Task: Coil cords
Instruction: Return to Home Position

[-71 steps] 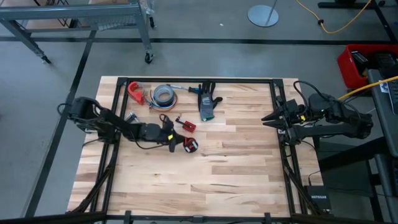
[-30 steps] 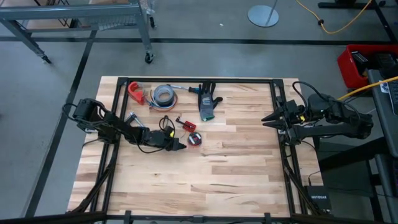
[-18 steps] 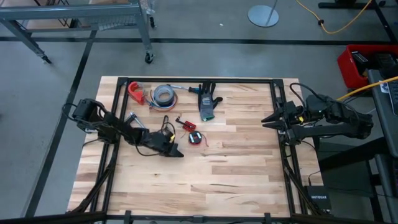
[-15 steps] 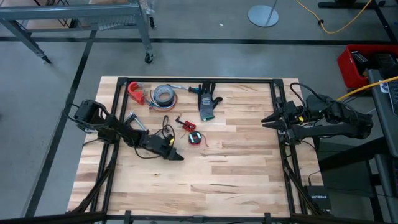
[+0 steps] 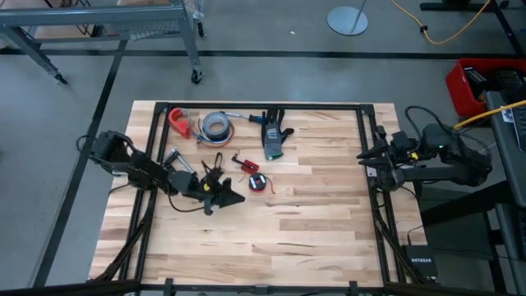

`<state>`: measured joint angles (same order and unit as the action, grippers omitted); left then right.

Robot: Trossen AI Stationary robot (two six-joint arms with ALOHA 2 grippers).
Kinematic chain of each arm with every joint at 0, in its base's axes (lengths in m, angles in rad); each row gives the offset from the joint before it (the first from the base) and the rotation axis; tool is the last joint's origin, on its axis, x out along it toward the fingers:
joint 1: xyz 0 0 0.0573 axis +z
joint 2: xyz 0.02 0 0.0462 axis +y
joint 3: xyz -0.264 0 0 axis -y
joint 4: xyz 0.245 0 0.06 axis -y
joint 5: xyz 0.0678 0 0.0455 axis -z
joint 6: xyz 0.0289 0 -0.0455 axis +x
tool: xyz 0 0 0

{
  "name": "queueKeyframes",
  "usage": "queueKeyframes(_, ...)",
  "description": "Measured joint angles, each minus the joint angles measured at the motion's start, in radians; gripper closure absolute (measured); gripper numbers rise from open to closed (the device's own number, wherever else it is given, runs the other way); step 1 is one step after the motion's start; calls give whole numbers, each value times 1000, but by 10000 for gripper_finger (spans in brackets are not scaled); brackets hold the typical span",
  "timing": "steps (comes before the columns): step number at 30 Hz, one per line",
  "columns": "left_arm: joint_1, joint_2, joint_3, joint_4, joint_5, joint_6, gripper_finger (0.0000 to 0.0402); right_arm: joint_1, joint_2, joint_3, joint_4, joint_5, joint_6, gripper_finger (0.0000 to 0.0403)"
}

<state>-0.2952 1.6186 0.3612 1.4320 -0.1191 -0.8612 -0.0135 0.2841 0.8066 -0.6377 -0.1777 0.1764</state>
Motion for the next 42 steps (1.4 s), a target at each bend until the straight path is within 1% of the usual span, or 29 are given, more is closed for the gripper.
queueKeyframes(4,18,-125,-43,-15,10,102,392,0,-60,0,-3,-12,1,320)
queueKeyframes(7,30,-237,-104,-27,11,172,399,0,-104,0,-26,-17,10,320)
queueKeyframes(12,35,-466,-220,-80,-2,263,400,0,-161,0,-61,-17,29,320)
queueKeyframes(16,34,-636,-288,-177,-51,309,401,0,-200,-24,-52,-16,30,320)
queueKeyframes(19,34,-730,-303,-321,-67,344,400,0,-226,-60,-43,6,32,320)
queueKeyframes(21,35,-773,-303,-423,-80,383,399,0,-243,-89,-30,26,38,320)
queueKeyframes(25,35,-818,-303,-592,-102,487,399,0,-266,-164,63,36,39,320)
queueKeyframes(28,35,-827,-303,-656,-103,584,399,0,-270,-209,117,37,40,320)
queueKeyframes(31,36,-827,-303,-683,-113,696,399,0,-270,-240,123,40,40,320)
queueKeyframes(34,47,-840,-303,-716,-187,756,399,0,-269,-281,154,72,61,320)
queueKeyframes(38,90,-888,-303,-791,-300,766,399,0,-270,-329,231,63,66,320)
queueKeyframes(42,145,-967,-303,-872,-325,810,398,0,-269,-352,253,55,71,320)
